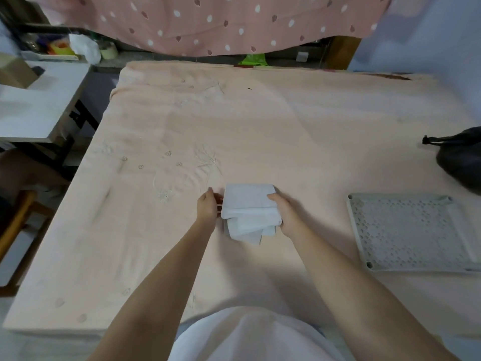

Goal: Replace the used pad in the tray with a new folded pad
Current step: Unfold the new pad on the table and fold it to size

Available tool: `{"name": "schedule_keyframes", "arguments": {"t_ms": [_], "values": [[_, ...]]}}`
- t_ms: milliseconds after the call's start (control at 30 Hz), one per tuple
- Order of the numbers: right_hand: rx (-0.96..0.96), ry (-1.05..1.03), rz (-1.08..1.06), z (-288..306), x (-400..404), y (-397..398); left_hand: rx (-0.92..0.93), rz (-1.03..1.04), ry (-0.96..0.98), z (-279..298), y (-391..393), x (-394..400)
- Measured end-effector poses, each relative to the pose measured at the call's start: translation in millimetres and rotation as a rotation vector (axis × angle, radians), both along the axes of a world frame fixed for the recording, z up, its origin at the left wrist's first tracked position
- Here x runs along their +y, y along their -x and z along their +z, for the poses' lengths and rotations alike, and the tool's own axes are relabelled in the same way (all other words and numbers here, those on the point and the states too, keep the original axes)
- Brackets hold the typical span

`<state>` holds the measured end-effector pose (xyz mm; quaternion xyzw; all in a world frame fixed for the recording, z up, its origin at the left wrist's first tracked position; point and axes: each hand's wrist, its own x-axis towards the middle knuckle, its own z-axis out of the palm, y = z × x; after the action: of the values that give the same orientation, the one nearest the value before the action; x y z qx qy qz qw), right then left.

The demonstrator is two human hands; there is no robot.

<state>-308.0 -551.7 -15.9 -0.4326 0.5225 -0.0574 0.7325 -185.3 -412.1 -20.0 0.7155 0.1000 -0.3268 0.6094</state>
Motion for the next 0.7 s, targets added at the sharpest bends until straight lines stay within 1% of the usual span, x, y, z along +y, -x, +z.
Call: {"name": "schedule_keyframes", "arguments": {"t_ms": [33, 100, 167, 267, 300, 367, 467, 533, 600, 633, 700], "values": [[-0.068, -0.069, -0.036, 2.9, -2.3, -3.1, 0.034, 0.010, -0.019, 0.5, -3.0, -0.6], [-0.202, -0.180, -0.099, 7.4, -7.3, -10.0, 0.096, -0.044, -0.092, 3.3, -6.2, -2.7], [-0.298, -0.254, -0.155, 10.3, -13.4, -18.4, 0.163, -0.110, -0.089, 7.6, -8.4, -6.2], [-0.354, -0.245, -0.109, 12.3, -22.3, -27.7, 0.289, -0.187, 0.046, 18.6, -10.7, -17.0], [-0.352, -0.224, -0.092, 13.1, -24.7, -30.8, 0.287, -0.238, 0.058, 21.1, -12.8, -22.0], [-0.310, -0.153, -0.118, 14.7, -29.2, -38.4, 0.216, -0.331, 0.046, 23.5, -18.5, -33.3], [-0.197, 0.087, -0.253, 14.3, -34.4, -46.8, 0.020, -0.344, 0.038, 20.4, -26.8, -49.5], [-0.178, 0.252, -0.267, 7.3, -33.5, -45.7, -0.157, -0.385, 0.008, 12.8, -30.8, -56.5], [-0.163, 0.422, -0.147, -3.3, -27.7, -40.5, -0.418, -0.544, -0.108, 0.6, -35.5, -58.5], [-0.140, 0.534, -0.036, -8.6, -25.5, -38.1, -0.605, -0.654, -0.202, -6.3, -38.7, -58.5], [-0.063, 0.860, 0.260, -20.6, -24.9, -37.2, -0.962, -0.848, -0.367, -19.2, -44.9, -60.1]]}}
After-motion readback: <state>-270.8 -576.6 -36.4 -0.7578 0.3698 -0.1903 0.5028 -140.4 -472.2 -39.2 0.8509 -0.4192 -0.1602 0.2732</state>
